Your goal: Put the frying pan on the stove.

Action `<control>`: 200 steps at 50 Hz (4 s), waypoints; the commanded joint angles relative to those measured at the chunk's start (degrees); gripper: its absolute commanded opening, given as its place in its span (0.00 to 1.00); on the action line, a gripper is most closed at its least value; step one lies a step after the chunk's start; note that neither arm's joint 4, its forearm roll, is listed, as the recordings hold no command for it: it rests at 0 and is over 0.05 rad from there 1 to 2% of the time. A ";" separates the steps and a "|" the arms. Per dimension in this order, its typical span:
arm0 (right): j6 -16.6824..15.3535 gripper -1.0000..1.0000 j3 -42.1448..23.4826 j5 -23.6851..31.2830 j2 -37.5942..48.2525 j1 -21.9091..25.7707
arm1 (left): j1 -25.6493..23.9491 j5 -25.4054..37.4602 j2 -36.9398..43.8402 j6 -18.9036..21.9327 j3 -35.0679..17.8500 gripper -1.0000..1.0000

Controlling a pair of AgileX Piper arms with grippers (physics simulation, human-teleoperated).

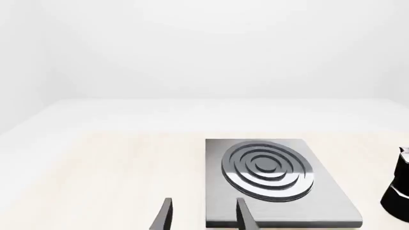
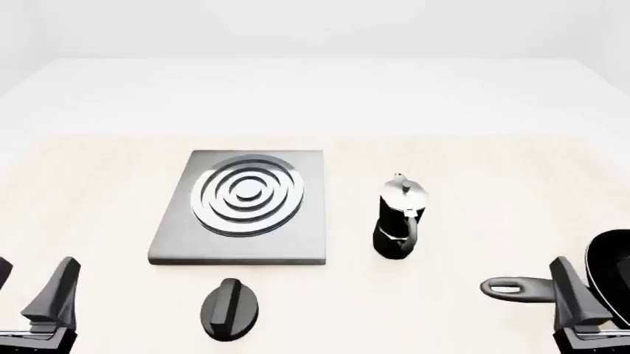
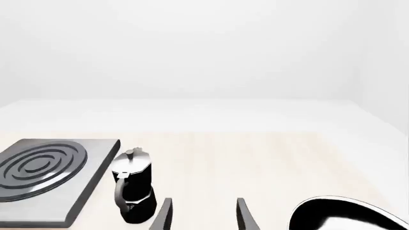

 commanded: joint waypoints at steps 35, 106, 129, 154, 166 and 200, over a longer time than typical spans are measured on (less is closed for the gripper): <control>0.00 1.00 -10.15 3.19 -0.09 0.68 | -2.19 -1.30 3.75 1.78 -1.49 1.00; 1.12 1.00 -69.75 29.29 -0.11 2.65 | -21.00 -7.38 25.21 5.74 -16.37 1.00; 1.54 1.00 -79.20 33.47 -0.11 2.91 | -32.18 -13.41 41.52 8.67 -25.51 1.00; 2.09 1.00 -83.60 35.82 -0.11 3.25 | -42.95 -16.75 56.89 10.12 -34.28 1.00; 2.77 1.00 -84.50 36.27 -0.11 3.04 | -47.53 -17.26 63.47 10.59 -38.55 1.00; 4.96 1.00 -87.89 38.36 -0.11 3.58 | -61.42 -11.07 81.45 12.49 -57.50 1.00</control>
